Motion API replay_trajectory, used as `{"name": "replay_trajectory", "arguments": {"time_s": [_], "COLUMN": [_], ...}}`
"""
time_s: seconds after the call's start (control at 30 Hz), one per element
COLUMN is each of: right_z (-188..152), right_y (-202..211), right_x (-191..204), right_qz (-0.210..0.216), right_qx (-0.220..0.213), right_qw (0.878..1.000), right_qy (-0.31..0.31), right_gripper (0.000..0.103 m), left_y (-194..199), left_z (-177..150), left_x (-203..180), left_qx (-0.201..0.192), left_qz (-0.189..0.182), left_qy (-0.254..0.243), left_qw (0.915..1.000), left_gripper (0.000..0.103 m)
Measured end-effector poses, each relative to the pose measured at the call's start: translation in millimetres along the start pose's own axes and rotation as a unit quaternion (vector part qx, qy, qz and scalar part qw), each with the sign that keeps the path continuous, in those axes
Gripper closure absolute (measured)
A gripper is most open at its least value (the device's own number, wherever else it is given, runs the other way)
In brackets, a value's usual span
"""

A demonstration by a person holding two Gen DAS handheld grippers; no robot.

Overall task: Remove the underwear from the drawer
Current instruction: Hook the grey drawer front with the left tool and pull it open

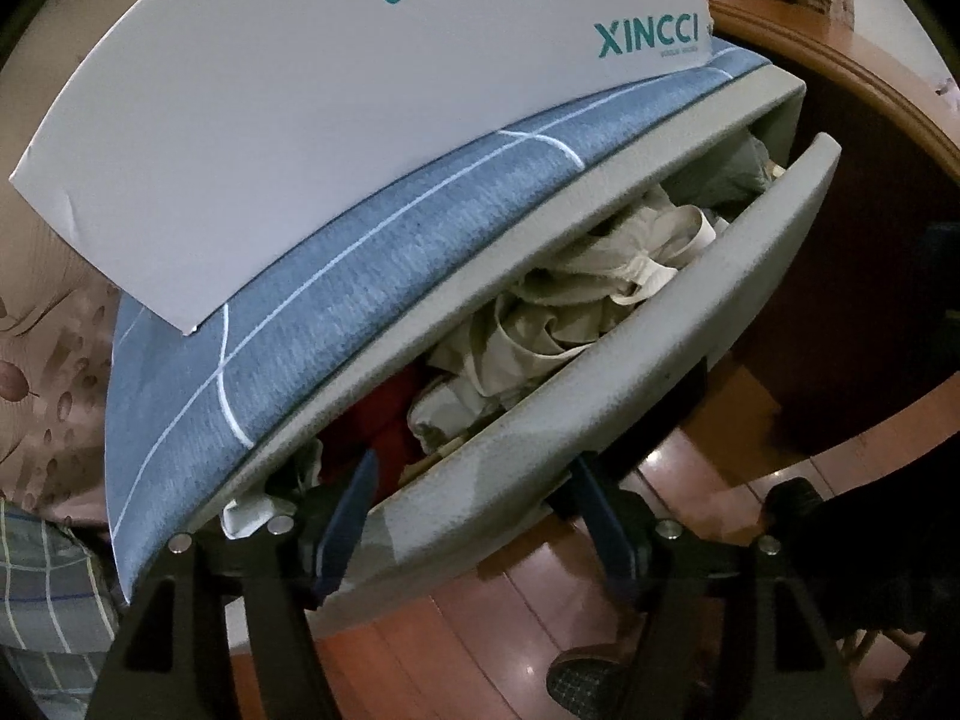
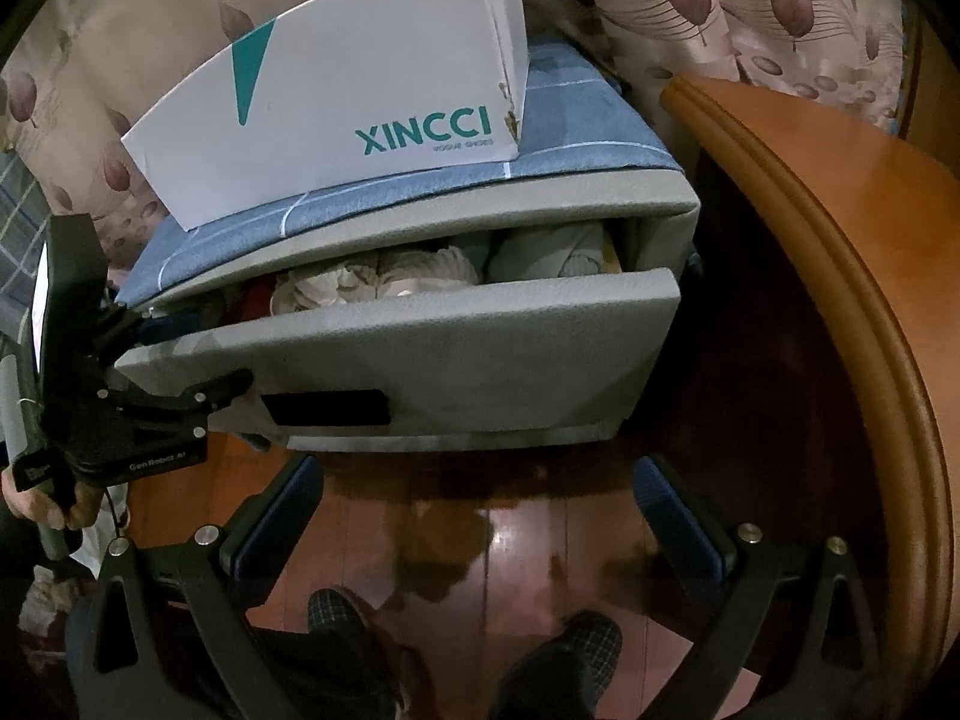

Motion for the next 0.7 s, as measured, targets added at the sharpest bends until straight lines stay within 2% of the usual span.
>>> {"name": "replay_trajectory", "arguments": {"time_s": [0.3, 0.53, 0.7], "right_z": [4.2, 10.5, 8.9], "right_y": [2.5, 10.9, 15.0], "right_x": [-1.4, -4.7, -6.7], "right_qz": [0.002, -0.002, -0.004], "right_qx": [-0.010, -0.032, -0.029], "right_qw": [1.000, 0.999, 0.999], "right_qy": [-0.004, -0.011, -0.015], "right_gripper": [0.001, 0.001, 0.001], "left_y": [17.2, 35.7, 49.7], "left_z": [-16.2, -28.2, -37.1], "left_x": [-15.1, -21.5, -35.2], "left_qx": [0.027, 0.050, 0.058], "left_qz": [-0.012, -0.028, -0.029], "left_qy": [-0.014, 0.021, 0.023], "left_qw": [0.9995, 0.9982, 0.9976], "left_gripper": [0.034, 0.034, 0.034]}}
Point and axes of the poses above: each gripper's, at about its wrist camera, not at the fingertips, and y roughly against the way its jaws point, x to its left, z to its top, the point moved 9 cm from there along -y, roughly the way its jaws point, and after that the axes turned 14 degrees about -x, right-handed, at the moved point
